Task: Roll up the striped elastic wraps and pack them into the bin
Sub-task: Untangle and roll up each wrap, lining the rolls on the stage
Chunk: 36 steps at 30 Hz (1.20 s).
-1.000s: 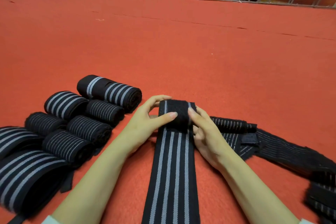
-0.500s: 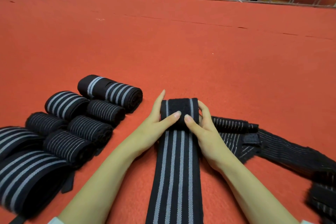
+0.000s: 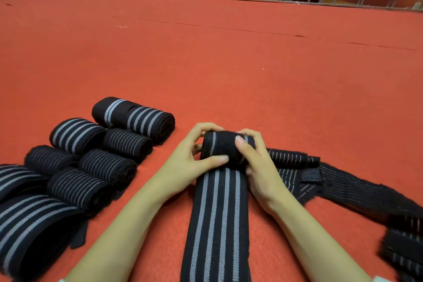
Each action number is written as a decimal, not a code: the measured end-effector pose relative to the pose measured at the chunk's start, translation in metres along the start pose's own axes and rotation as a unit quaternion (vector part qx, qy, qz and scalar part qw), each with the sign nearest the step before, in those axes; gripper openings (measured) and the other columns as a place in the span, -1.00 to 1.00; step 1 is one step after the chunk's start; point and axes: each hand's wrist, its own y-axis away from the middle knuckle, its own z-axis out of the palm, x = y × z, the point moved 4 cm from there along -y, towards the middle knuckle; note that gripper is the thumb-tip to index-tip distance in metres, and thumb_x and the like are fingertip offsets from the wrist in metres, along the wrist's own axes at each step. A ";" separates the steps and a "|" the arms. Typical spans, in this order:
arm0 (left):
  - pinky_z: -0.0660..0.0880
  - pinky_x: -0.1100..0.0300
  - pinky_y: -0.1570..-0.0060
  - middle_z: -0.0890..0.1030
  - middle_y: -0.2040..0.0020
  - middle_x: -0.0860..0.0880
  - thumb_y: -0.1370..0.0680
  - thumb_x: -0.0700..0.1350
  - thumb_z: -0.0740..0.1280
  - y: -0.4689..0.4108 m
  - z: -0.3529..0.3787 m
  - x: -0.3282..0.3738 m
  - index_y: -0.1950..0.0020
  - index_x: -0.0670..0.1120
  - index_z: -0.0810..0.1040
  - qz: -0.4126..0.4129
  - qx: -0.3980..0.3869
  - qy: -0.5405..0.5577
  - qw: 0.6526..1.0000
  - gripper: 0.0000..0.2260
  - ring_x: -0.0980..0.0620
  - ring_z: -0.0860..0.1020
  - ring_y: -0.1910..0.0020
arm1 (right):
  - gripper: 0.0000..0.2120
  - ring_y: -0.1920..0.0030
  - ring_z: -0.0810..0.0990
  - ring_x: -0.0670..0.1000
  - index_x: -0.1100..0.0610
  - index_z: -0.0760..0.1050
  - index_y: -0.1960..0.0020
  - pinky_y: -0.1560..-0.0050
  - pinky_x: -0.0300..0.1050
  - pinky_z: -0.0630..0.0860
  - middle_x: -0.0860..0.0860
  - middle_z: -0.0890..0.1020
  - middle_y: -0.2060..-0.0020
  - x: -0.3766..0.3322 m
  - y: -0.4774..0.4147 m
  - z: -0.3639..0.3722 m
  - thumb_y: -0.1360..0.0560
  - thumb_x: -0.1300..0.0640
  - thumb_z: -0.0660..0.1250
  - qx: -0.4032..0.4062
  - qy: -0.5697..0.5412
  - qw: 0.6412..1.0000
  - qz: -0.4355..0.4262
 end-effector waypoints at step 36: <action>0.52 0.27 0.37 0.52 -0.15 -0.13 -0.46 -0.16 0.40 0.004 0.002 0.003 -0.27 0.04 0.38 -0.057 0.004 0.078 0.995 -0.58 0.01 0.64 0.21 | -0.52 -0.07 0.65 -0.04 0.02 0.33 -0.25 -0.07 -0.10 0.59 0.00 0.63 -0.07 0.000 0.004 0.002 -0.40 -0.11 0.33 0.008 0.017 0.999 0.031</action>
